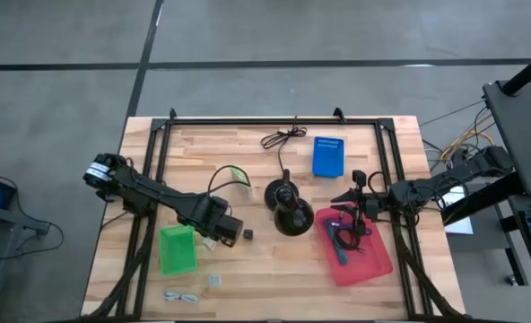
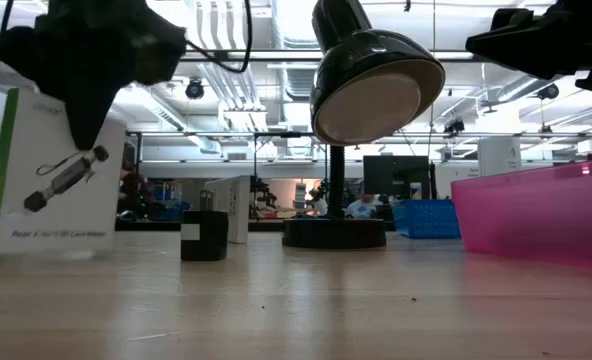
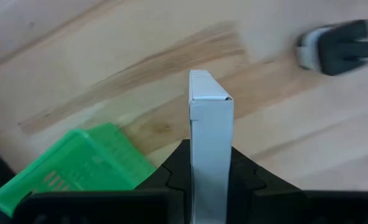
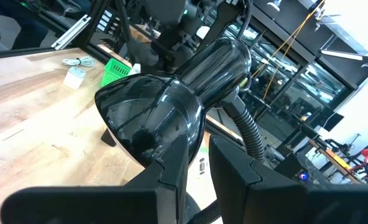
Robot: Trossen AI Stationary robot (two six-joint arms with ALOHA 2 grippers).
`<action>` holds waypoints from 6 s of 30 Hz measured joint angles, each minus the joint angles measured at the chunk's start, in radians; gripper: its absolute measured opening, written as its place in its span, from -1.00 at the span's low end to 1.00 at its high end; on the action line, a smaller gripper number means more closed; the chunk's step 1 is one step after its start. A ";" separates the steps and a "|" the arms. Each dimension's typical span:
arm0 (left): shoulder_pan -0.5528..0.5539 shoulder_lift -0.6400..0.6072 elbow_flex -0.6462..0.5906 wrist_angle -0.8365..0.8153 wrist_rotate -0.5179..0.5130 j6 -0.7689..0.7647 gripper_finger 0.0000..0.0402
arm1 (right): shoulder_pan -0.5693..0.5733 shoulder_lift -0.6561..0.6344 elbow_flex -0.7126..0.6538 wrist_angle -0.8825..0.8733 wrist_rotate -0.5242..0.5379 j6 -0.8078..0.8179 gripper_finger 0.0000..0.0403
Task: Pick and place items into bin
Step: Put the bottom white card reader box into the green bin
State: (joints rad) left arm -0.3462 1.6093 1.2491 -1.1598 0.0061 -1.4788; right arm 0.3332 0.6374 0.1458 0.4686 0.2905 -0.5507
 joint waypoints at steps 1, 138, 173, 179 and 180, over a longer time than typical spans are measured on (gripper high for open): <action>0.000 -0.001 0.011 0.001 0.000 0.012 -0.83 | 0.000 0.000 0.000 0.000 0.000 0.000 -0.73; -0.293 -0.027 0.224 -0.411 -0.022 0.593 -0.83 | 0.000 0.000 0.000 0.000 0.000 0.000 -0.73; -0.318 -0.076 0.130 -0.411 0.088 0.515 -0.83 | 0.000 0.000 0.000 0.000 0.000 0.000 -0.73; -0.318 -0.074 0.067 -0.411 0.086 0.438 -0.83 | 0.000 0.000 0.000 0.000 0.000 0.000 -0.73; -0.318 -0.074 0.053 -0.411 0.086 0.437 -0.83 | 0.000 0.000 0.000 0.000 0.000 0.000 -0.73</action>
State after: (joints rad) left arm -0.6640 1.5356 1.3026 -1.5711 0.0923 -1.0420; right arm 0.3333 0.6376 0.1459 0.4683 0.2902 -0.5507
